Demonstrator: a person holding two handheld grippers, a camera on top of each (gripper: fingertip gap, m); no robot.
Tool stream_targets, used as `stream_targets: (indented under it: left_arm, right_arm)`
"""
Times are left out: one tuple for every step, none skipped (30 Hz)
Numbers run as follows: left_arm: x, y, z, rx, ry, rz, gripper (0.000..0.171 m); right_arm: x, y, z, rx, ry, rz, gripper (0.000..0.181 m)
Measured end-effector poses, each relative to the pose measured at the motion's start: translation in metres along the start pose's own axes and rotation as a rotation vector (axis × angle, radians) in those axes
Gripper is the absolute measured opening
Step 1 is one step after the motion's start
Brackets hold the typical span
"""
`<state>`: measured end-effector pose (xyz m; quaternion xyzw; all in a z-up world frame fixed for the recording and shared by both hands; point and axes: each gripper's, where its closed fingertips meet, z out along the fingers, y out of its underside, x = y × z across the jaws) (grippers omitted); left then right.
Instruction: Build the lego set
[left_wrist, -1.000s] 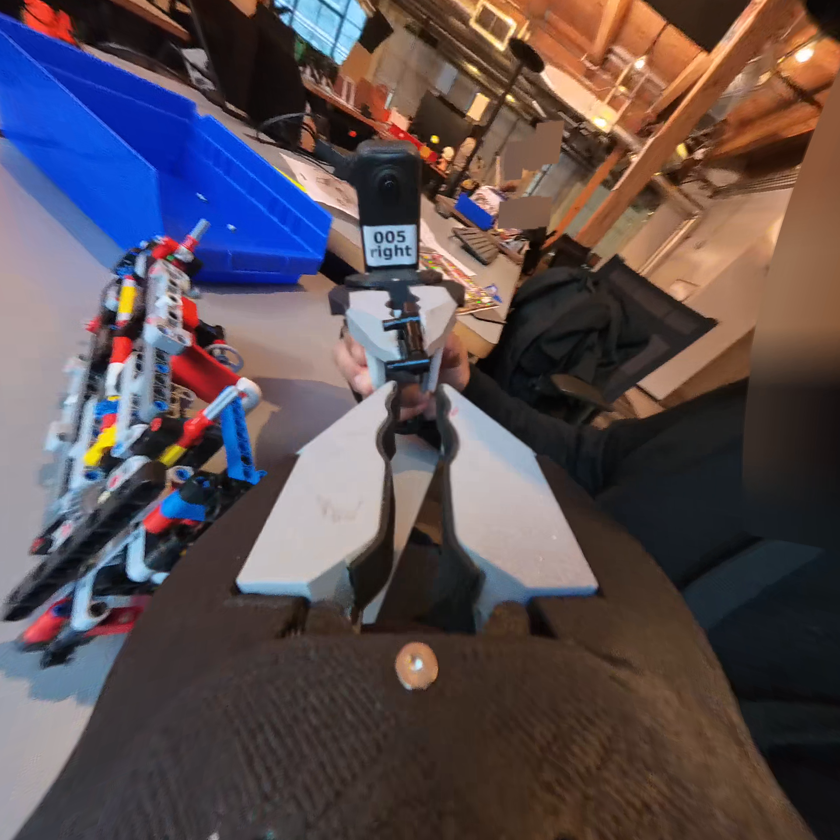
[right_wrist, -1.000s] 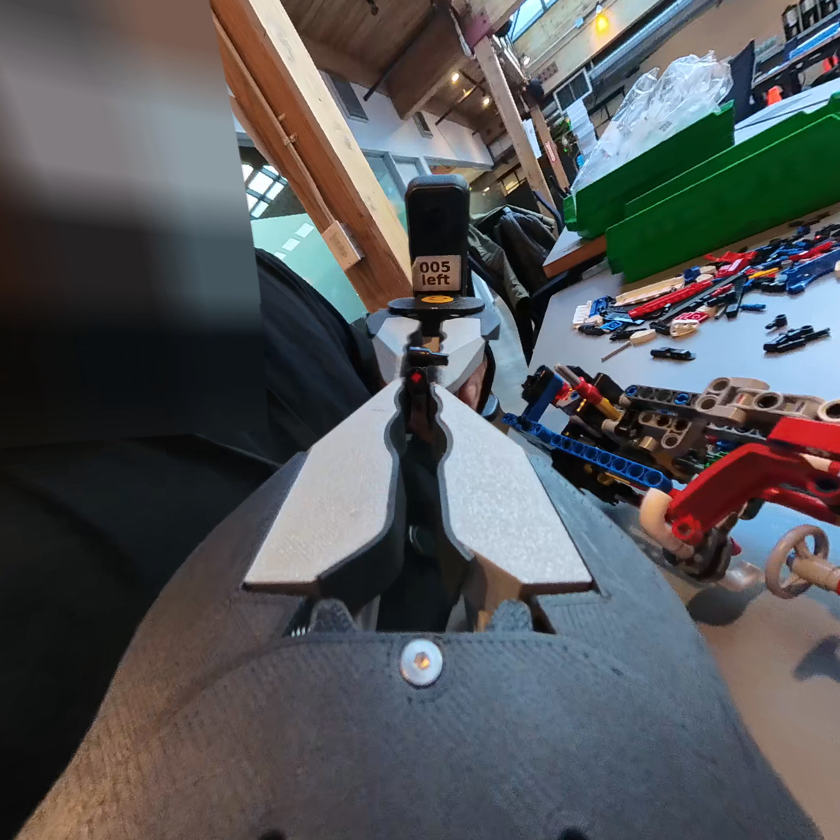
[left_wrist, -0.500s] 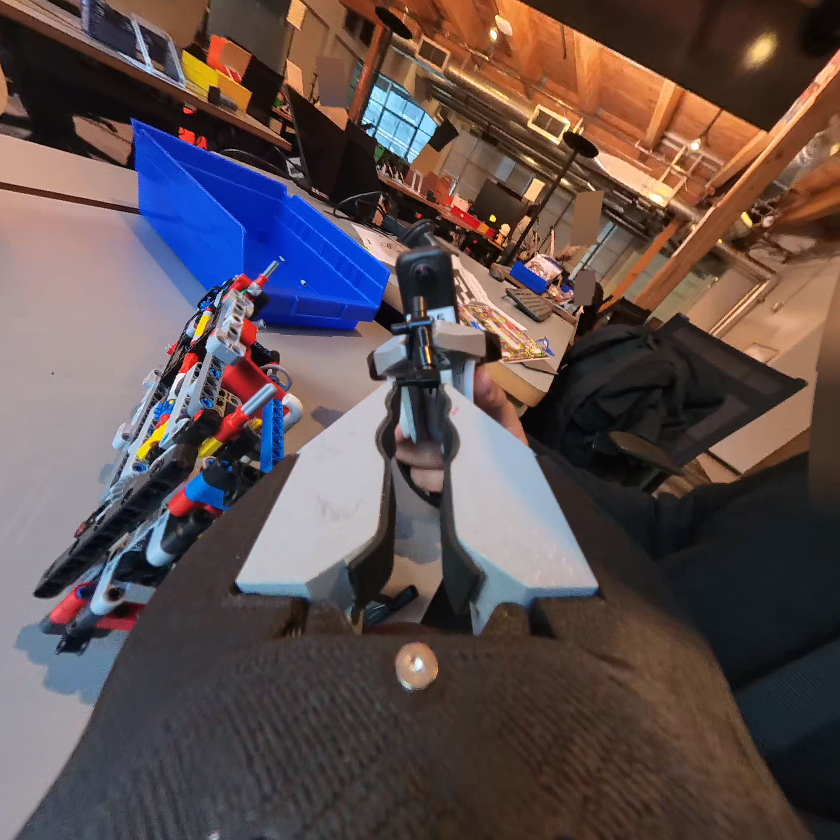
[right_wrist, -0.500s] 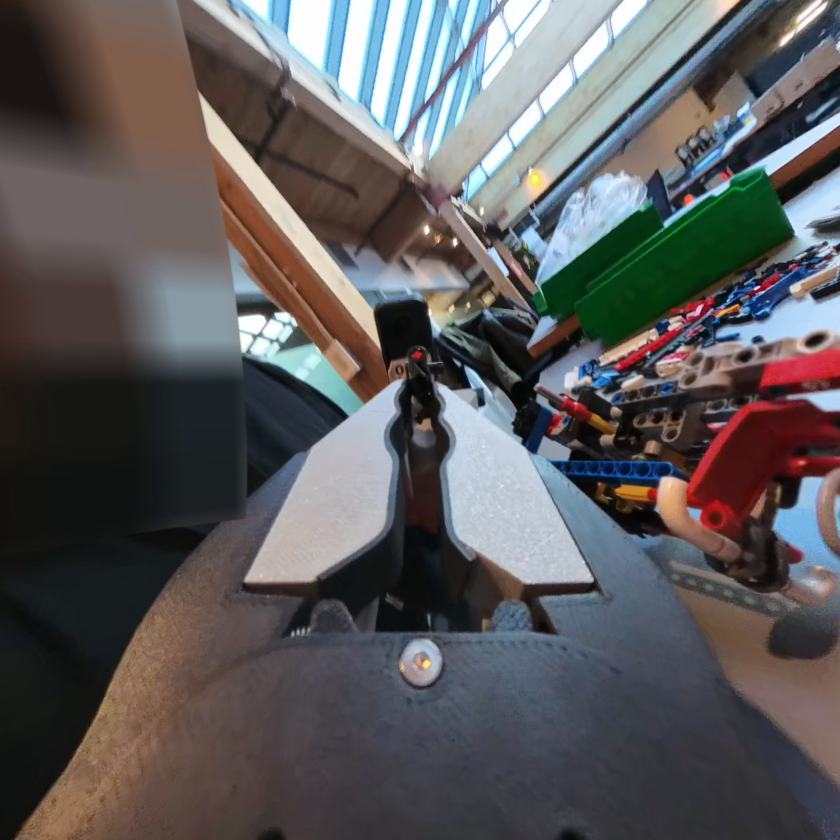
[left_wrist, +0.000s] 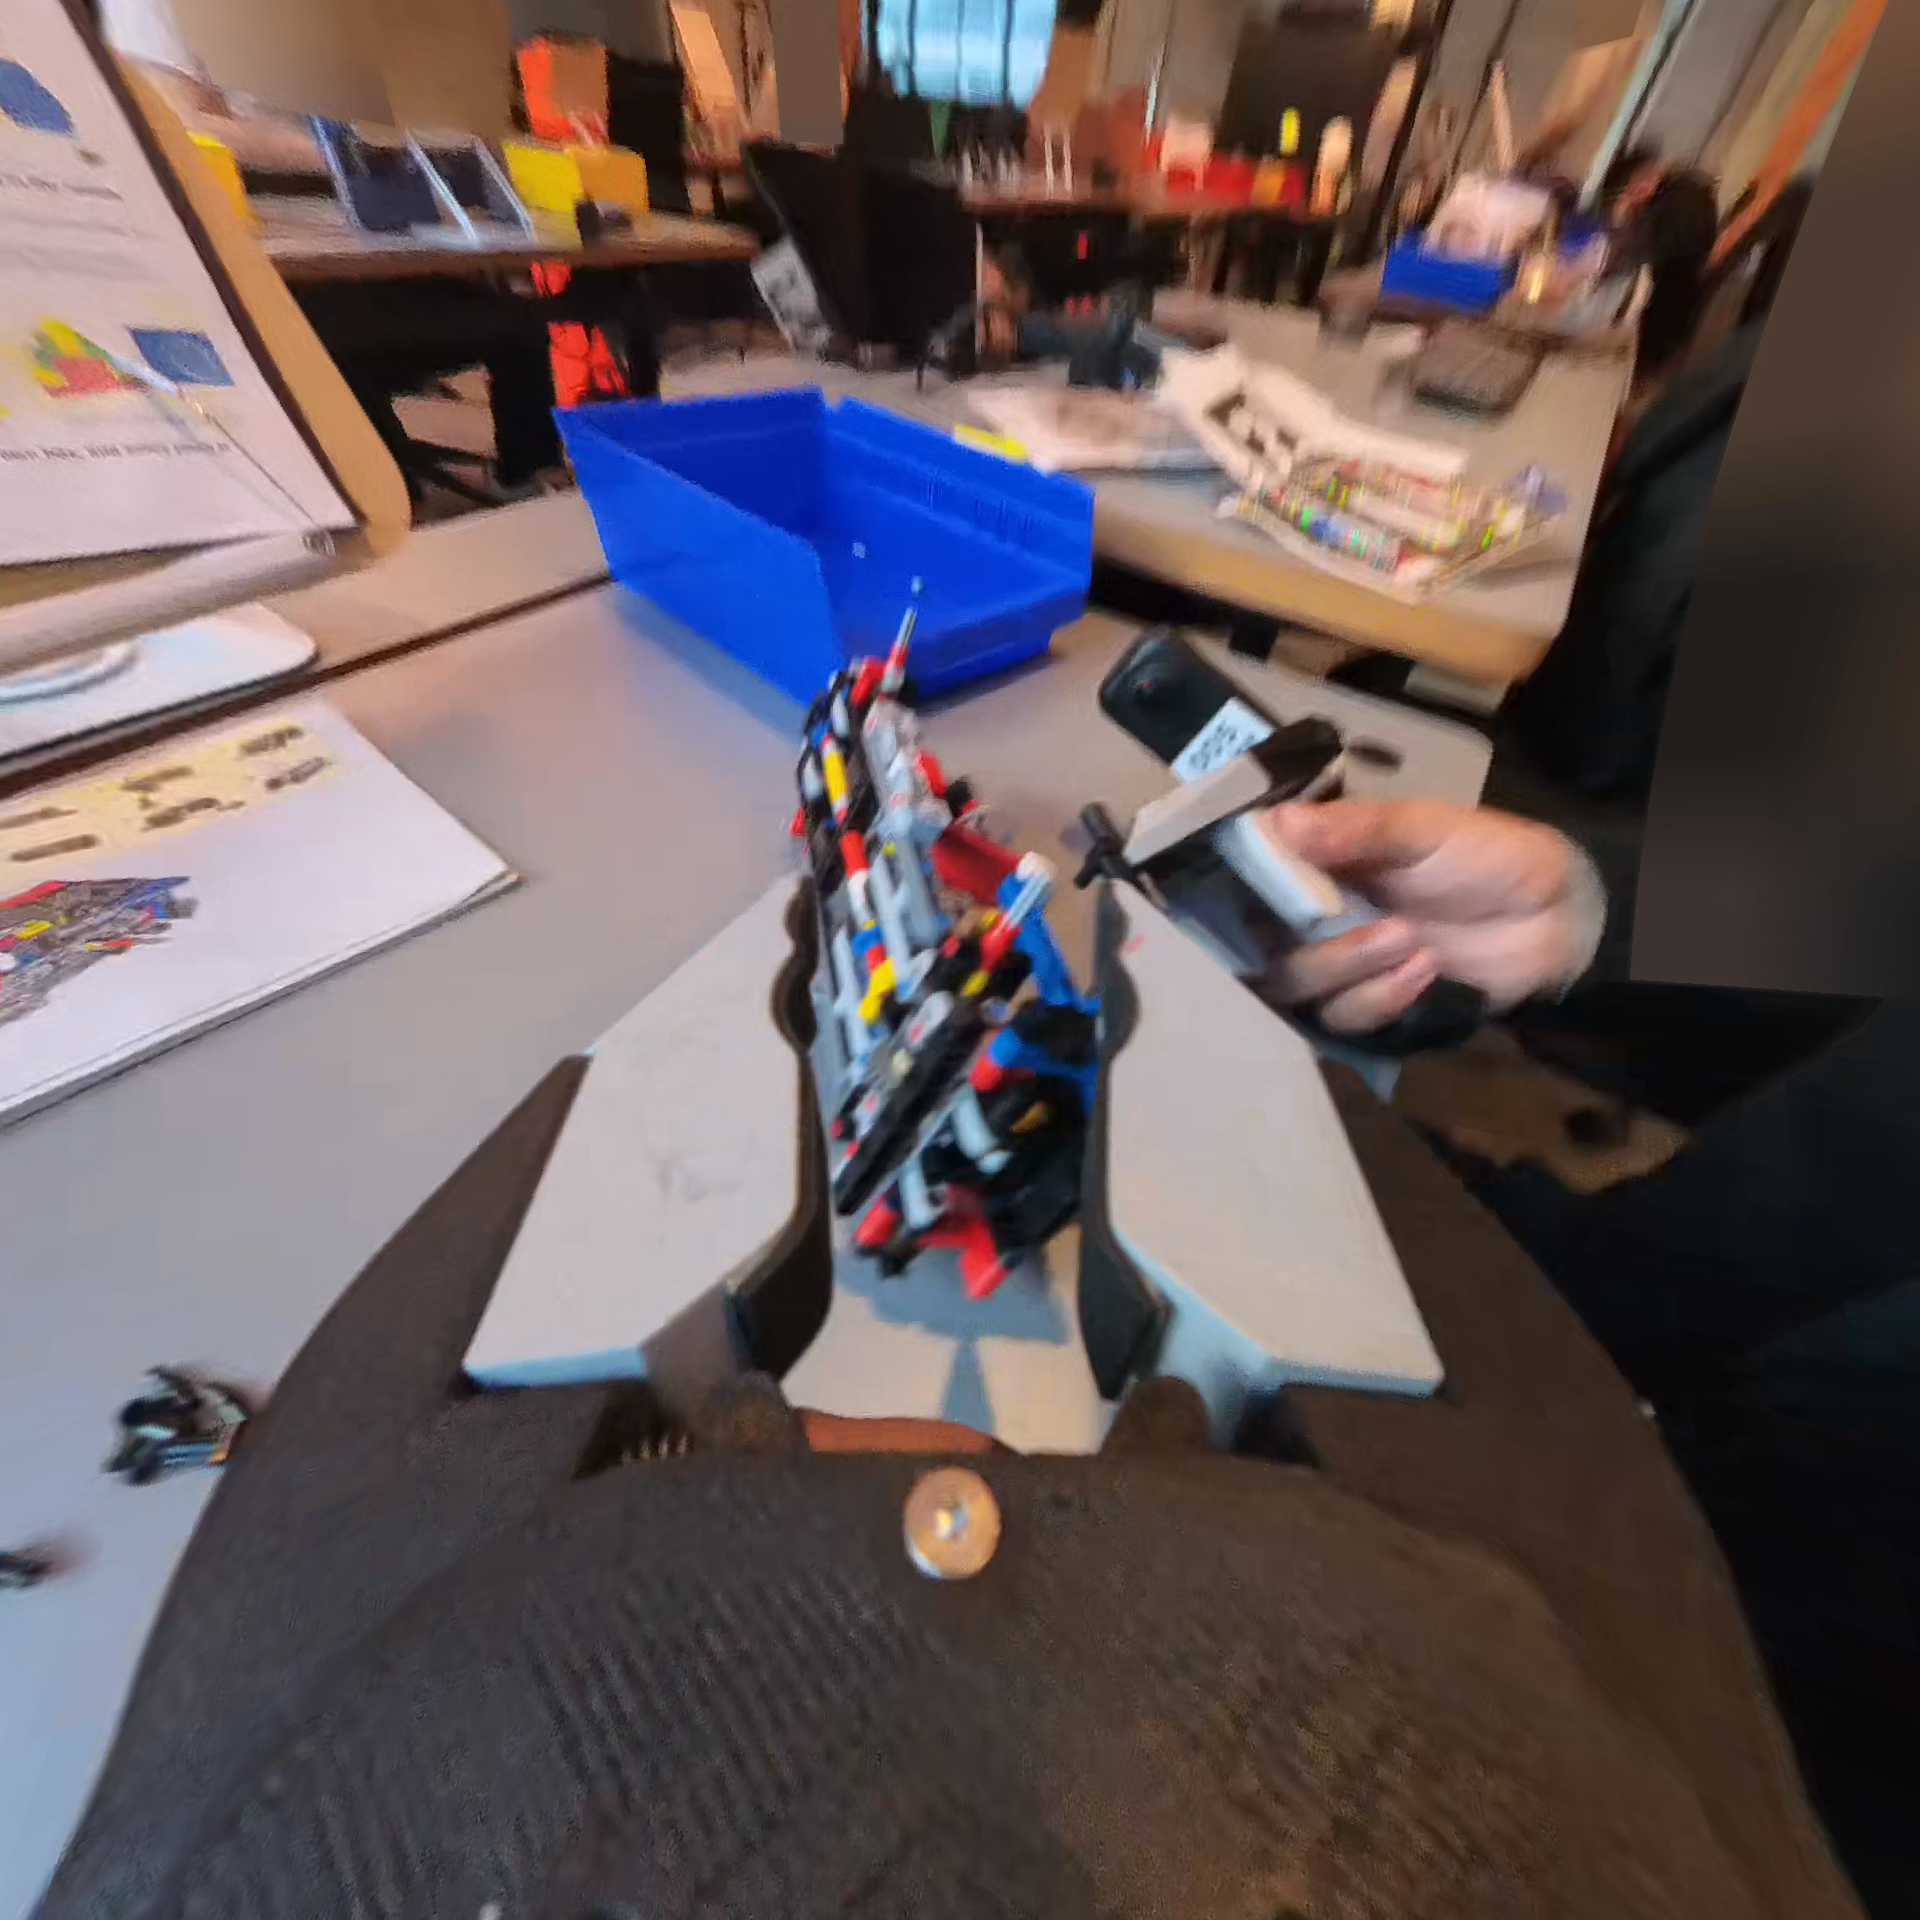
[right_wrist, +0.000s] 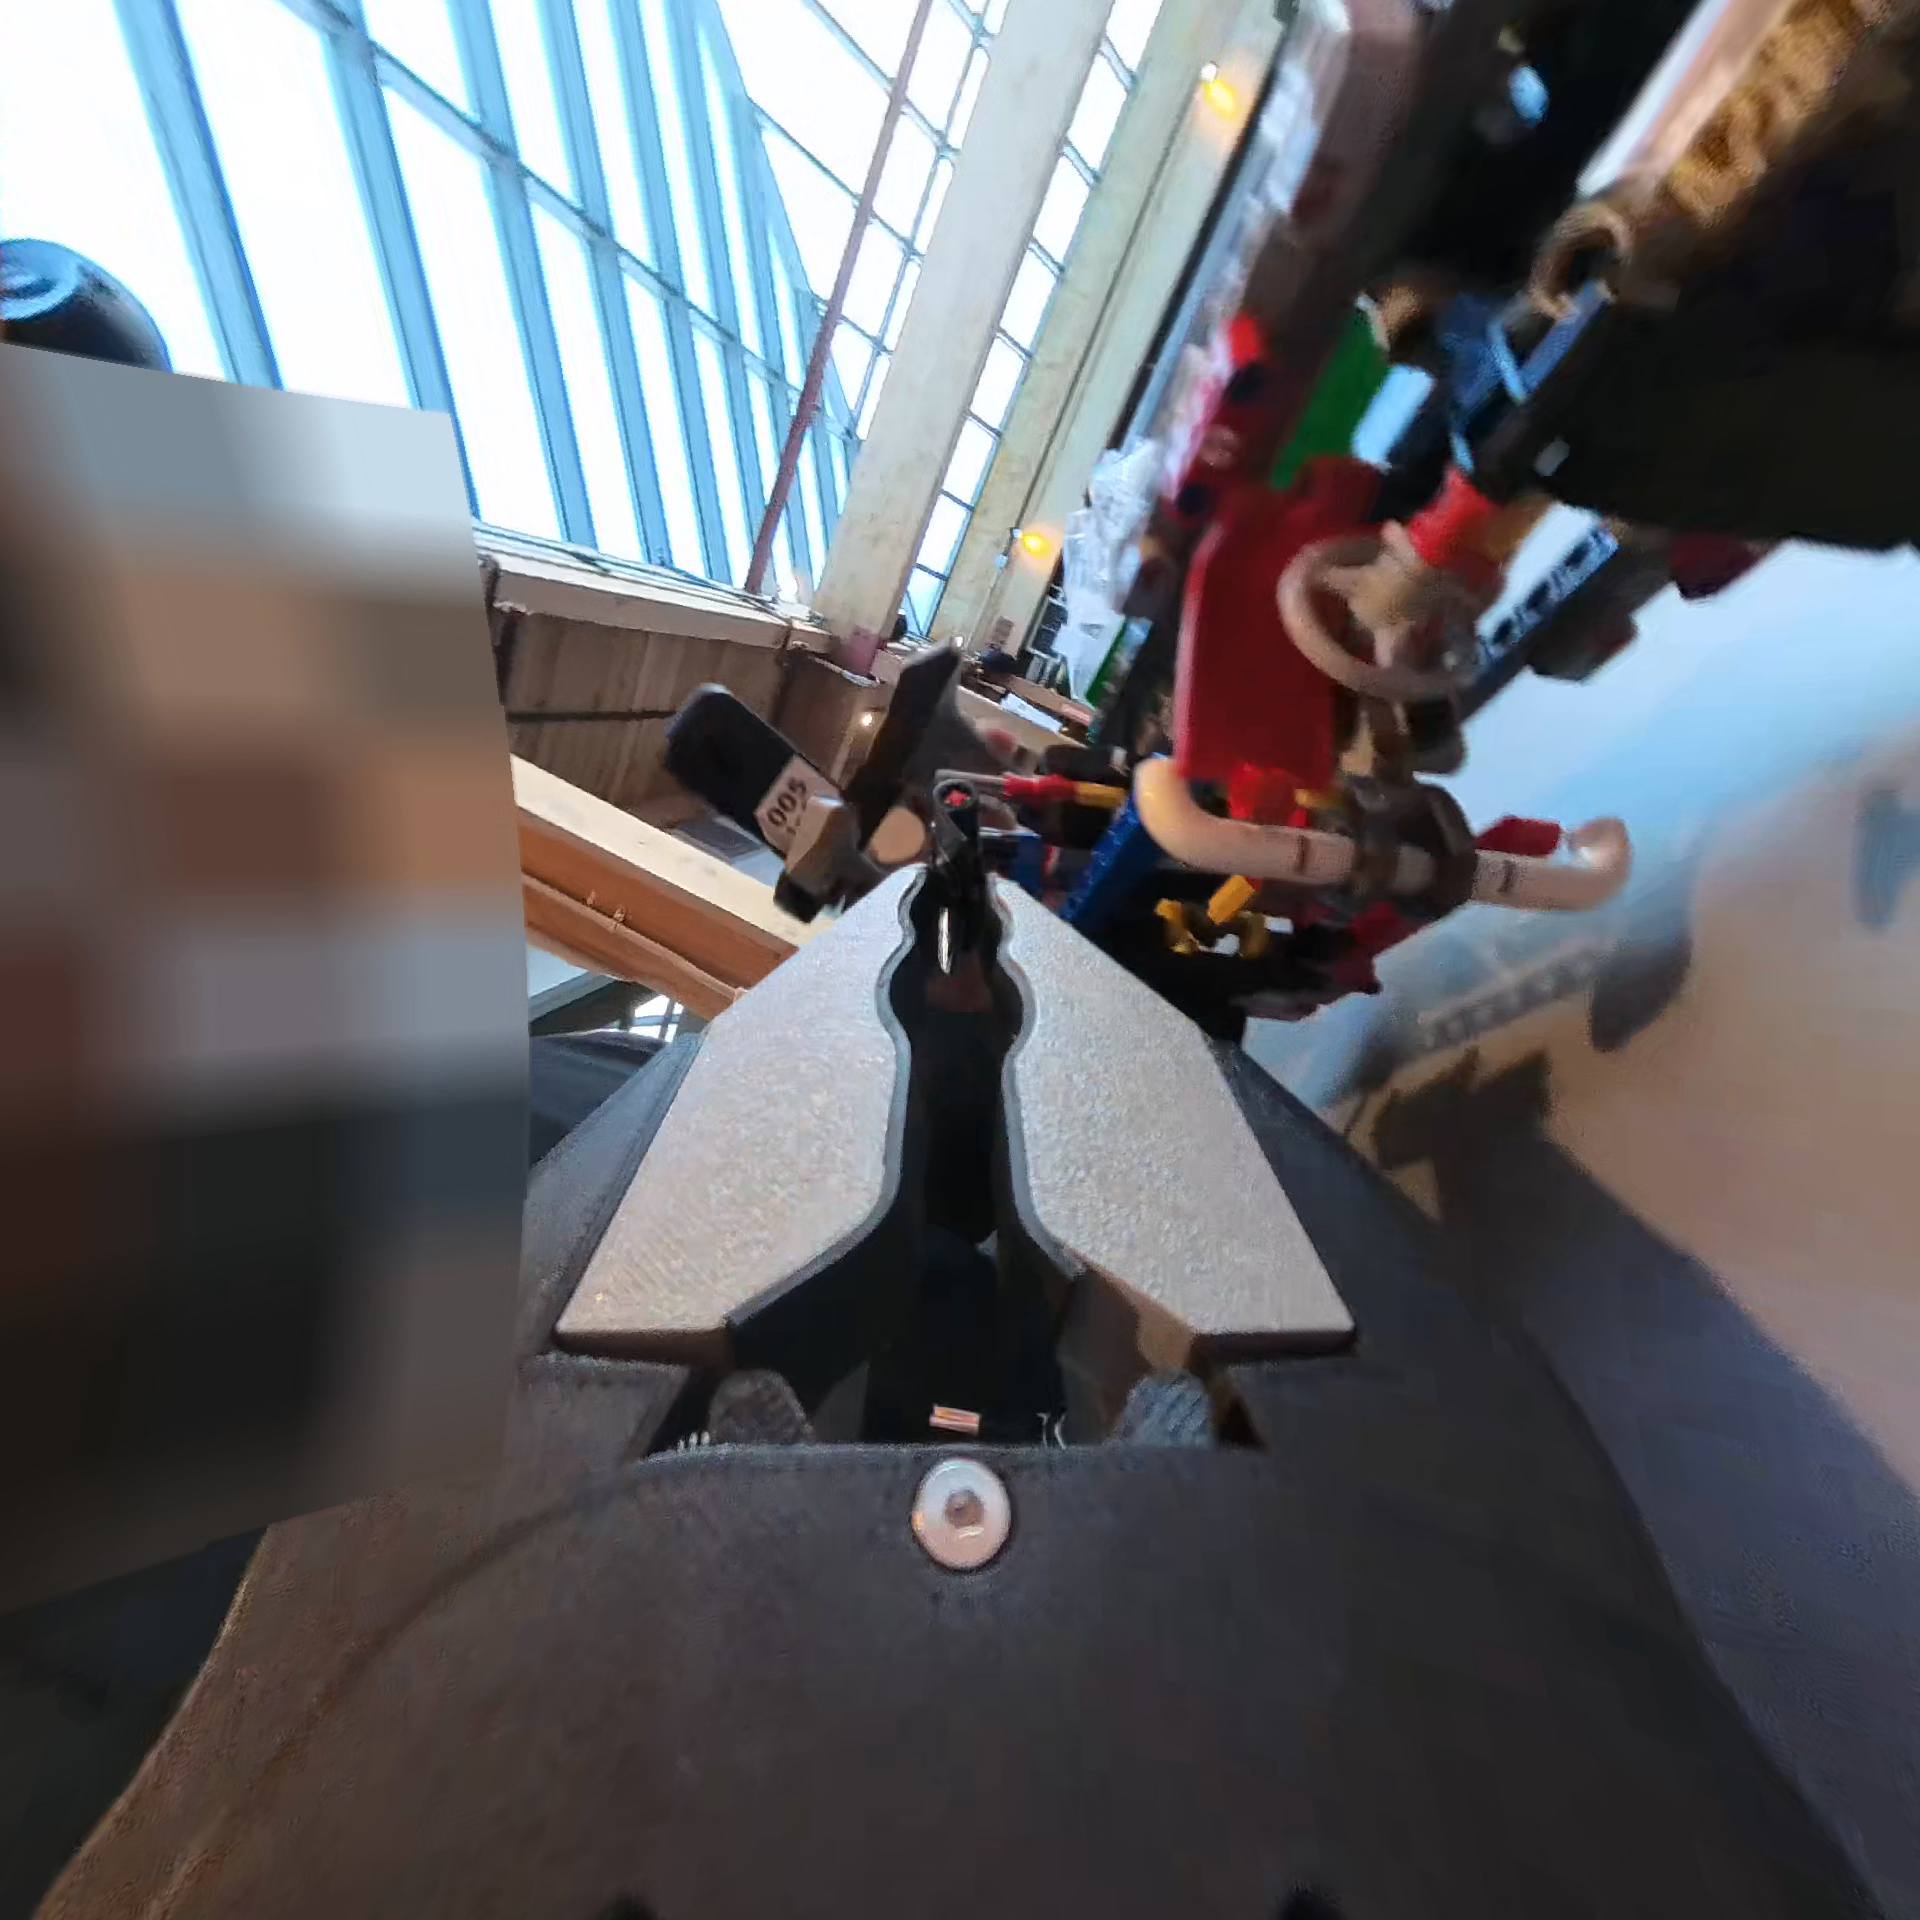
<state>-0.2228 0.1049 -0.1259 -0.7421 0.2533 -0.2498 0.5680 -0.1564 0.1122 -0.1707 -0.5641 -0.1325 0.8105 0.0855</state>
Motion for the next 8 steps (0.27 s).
stream_targets:
  left_arm:
    - [-0.004,0.007,0.003,-0.05,0.043,0.003,0.06]
    - [0.001,0.014,0.006,-0.087,0.129,-0.011,0.068]
    - [0.008,0.02,0.009,-0.112,0.214,-0.021,0.07]
    - [0.014,0.027,0.012,-0.129,0.269,-0.021,0.072]
    - [0.017,0.032,0.014,-0.14,0.293,-0.007,0.078]
    - [0.018,0.036,0.016,-0.143,0.299,0.018,0.083]
    - [0.021,0.039,0.017,-0.141,0.314,0.05,0.084]
    - [0.025,0.042,0.019,-0.144,0.329,0.082,0.084]
  right_arm:
    - [0.004,0.003,0.003,-0.006,0.008,0.026,0.004]
    - [0.007,0.005,0.006,-0.008,0.012,0.044,0.003]
    - [0.008,0.006,0.008,-0.006,0.011,0.056,0.004]
    - [0.007,0.007,0.01,-0.002,0.009,0.066,0.003]
    - [0.008,0.008,0.011,0.004,0.012,0.076,0.003]
    - [0.008,0.01,0.01,0.008,0.018,0.082,0.003]
    - [0.01,0.012,0.01,0.012,0.028,0.089,0.003]
    - [0.012,0.013,0.008,0.027,0.034,0.104,0.003]
